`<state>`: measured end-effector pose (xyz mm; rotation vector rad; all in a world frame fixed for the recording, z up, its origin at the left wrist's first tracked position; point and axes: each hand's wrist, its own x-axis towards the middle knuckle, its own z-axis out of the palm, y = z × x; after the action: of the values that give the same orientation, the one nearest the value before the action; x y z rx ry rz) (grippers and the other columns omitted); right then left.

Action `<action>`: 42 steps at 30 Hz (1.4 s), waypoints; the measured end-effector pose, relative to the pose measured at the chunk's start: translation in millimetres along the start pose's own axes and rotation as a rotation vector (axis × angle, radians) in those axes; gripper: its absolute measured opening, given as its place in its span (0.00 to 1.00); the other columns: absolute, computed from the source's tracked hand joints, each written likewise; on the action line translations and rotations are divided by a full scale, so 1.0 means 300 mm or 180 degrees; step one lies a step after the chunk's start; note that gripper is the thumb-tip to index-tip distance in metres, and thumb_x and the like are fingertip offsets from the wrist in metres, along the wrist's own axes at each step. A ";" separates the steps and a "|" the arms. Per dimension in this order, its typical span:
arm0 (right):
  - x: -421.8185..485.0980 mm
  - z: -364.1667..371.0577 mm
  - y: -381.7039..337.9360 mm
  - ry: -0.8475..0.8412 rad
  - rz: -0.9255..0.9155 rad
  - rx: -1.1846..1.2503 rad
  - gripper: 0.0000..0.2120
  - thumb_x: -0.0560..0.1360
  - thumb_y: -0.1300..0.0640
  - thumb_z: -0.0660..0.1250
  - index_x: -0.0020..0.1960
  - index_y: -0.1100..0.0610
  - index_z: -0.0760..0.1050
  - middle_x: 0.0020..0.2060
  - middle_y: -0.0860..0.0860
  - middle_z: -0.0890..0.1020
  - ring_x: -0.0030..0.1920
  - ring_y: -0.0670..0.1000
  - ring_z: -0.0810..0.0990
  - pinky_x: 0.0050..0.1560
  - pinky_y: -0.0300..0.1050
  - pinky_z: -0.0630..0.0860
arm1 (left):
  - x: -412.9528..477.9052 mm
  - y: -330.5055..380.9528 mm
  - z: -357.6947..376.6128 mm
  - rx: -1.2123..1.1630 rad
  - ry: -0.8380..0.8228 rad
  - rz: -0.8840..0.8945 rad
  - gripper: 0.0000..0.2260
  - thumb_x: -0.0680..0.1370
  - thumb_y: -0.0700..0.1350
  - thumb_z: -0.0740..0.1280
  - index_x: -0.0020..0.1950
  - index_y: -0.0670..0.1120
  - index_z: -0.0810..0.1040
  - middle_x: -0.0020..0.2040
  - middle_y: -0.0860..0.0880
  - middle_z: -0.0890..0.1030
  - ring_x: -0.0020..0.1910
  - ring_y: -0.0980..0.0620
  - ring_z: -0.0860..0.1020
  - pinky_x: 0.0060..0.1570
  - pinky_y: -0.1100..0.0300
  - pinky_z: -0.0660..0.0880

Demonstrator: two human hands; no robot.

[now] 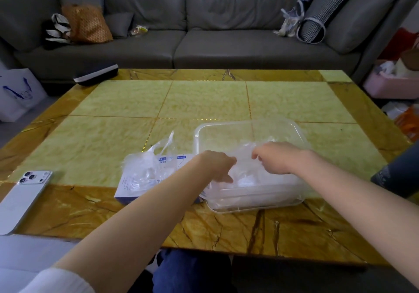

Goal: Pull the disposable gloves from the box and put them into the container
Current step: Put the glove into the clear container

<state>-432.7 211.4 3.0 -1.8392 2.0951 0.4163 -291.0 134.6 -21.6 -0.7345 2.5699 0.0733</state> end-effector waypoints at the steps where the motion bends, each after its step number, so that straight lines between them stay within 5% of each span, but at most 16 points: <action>1: -0.013 -0.013 -0.022 0.0304 -0.0135 0.0221 0.22 0.78 0.66 0.54 0.68 0.50 0.68 0.63 0.49 0.75 0.62 0.51 0.74 0.54 0.43 0.70 | -0.030 -0.005 -0.013 -0.0154 0.0210 0.0040 0.24 0.80 0.53 0.61 0.74 0.48 0.61 0.64 0.47 0.74 0.61 0.46 0.74 0.57 0.54 0.69; 6: -0.050 -0.046 -0.166 0.1834 -0.0907 0.0889 0.16 0.77 0.66 0.58 0.62 0.54 0.70 0.59 0.48 0.75 0.55 0.51 0.76 0.46 0.45 0.73 | -0.200 -0.072 -0.001 -0.0765 0.2128 -0.0051 0.17 0.81 0.47 0.59 0.70 0.50 0.67 0.65 0.52 0.72 0.63 0.51 0.70 0.63 0.58 0.60; 10: -0.032 -0.063 -0.315 0.2095 -0.1302 0.1049 0.19 0.77 0.67 0.57 0.66 0.56 0.68 0.62 0.50 0.72 0.58 0.49 0.74 0.48 0.38 0.71 | -0.319 -0.212 0.115 -0.1436 0.2745 -0.0985 0.14 0.78 0.41 0.62 0.64 0.47 0.71 0.60 0.50 0.72 0.57 0.47 0.73 0.55 0.58 0.64; 14: 0.009 -0.057 -0.464 0.1508 -0.1357 0.0939 0.22 0.78 0.67 0.56 0.70 0.55 0.62 0.66 0.50 0.65 0.53 0.45 0.69 0.46 0.38 0.65 | -0.395 -0.337 0.262 -0.1471 0.1996 -0.1758 0.23 0.77 0.48 0.65 0.70 0.48 0.64 0.65 0.46 0.68 0.63 0.45 0.70 0.61 0.52 0.66; 18: 0.083 -0.029 -0.573 0.0881 -0.1319 0.0681 0.26 0.76 0.68 0.57 0.72 0.57 0.58 0.69 0.53 0.63 0.67 0.54 0.65 0.61 0.49 0.69 | -0.437 -0.386 0.356 -0.1735 0.1246 -0.1729 0.32 0.74 0.55 0.68 0.74 0.49 0.58 0.68 0.45 0.66 0.66 0.45 0.67 0.63 0.52 0.67; 24: 0.174 0.028 -0.647 0.0206 -0.1025 -0.0066 0.26 0.75 0.59 0.65 0.71 0.56 0.61 0.67 0.55 0.68 0.66 0.56 0.68 0.59 0.51 0.70 | -0.431 -0.392 0.402 -0.1893 0.1378 -0.1628 0.30 0.74 0.56 0.68 0.72 0.49 0.62 0.69 0.48 0.65 0.68 0.48 0.63 0.62 0.54 0.67; 28: 0.189 0.036 -0.673 0.0410 -0.0861 -0.0398 0.21 0.75 0.59 0.67 0.65 0.57 0.67 0.60 0.55 0.73 0.61 0.57 0.71 0.53 0.48 0.70 | -0.427 -0.396 0.406 -0.1898 0.1412 -0.1644 0.29 0.74 0.57 0.67 0.71 0.49 0.63 0.68 0.49 0.66 0.68 0.50 0.62 0.58 0.55 0.70; 32: 0.195 0.017 -0.674 0.0689 -0.0771 -0.0614 0.09 0.78 0.62 0.59 0.56 0.57 0.75 0.53 0.55 0.78 0.52 0.57 0.78 0.43 0.44 0.68 | -0.429 -0.402 0.411 -0.1896 0.1446 -0.1641 0.28 0.75 0.56 0.66 0.71 0.49 0.63 0.68 0.49 0.66 0.68 0.50 0.63 0.57 0.55 0.72; 37: 0.184 -0.006 -0.639 0.0846 -0.0603 -0.0358 0.06 0.78 0.63 0.59 0.44 0.58 0.73 0.42 0.54 0.76 0.40 0.55 0.73 0.39 0.44 0.67 | -0.434 -0.401 0.417 -0.1914 0.1439 -0.1596 0.26 0.77 0.53 0.64 0.72 0.48 0.61 0.71 0.48 0.64 0.69 0.49 0.61 0.60 0.54 0.71; 42: 0.156 -0.073 -0.590 0.1568 -0.0407 0.0261 0.11 0.78 0.64 0.54 0.41 0.59 0.73 0.41 0.54 0.78 0.37 0.55 0.74 0.37 0.44 0.68 | -0.429 -0.385 0.424 -0.1837 0.1328 -0.1569 0.28 0.78 0.53 0.62 0.75 0.46 0.57 0.73 0.47 0.61 0.72 0.47 0.58 0.66 0.52 0.68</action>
<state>-263.6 137.5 1.7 -2.1768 2.2251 -0.1741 -82.0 120.7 -68.8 -1.7364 2.6697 0.5709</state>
